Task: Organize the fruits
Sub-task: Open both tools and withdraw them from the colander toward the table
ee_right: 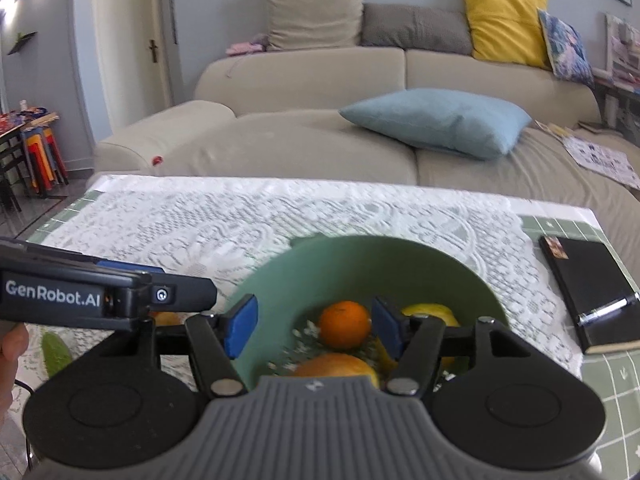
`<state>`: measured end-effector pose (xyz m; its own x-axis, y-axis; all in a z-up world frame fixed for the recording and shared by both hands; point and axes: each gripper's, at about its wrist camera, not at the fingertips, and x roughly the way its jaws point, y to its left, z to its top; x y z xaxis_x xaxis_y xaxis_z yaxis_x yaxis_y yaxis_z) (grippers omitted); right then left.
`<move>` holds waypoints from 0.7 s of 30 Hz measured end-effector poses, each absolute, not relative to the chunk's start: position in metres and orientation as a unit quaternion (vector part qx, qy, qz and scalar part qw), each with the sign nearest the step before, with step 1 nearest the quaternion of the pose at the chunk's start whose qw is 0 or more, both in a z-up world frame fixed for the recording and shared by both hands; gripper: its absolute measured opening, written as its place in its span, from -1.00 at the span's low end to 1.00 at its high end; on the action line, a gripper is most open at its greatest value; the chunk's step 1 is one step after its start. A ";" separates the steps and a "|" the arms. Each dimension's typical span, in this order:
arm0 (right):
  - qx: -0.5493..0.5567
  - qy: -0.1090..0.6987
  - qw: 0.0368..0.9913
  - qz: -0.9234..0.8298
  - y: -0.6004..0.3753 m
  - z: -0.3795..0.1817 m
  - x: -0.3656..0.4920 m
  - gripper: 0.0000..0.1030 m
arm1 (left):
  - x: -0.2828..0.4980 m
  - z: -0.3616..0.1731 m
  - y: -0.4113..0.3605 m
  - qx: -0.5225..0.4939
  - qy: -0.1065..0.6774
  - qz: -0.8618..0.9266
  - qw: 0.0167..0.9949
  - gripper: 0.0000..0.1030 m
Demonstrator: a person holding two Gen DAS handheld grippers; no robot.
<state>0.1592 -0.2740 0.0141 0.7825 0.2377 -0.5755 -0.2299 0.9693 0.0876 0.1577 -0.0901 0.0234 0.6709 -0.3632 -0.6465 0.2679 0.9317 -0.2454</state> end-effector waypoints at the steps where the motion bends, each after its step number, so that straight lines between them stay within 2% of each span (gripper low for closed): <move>1: 0.005 0.302 0.945 0.128 -0.270 0.015 0.158 0.19 | 0.157 0.025 -0.085 -0.064 0.366 -0.169 0.913 0.25; 14: -0.003 0.268 0.944 0.192 -0.221 0.023 0.150 0.19 | 0.139 0.030 -0.019 -0.066 0.356 -0.116 0.925 0.25; 21: -0.048 0.267 0.937 0.222 -0.183 0.016 0.148 0.18 | 0.136 0.020 0.018 -0.084 0.364 -0.095 0.923 0.25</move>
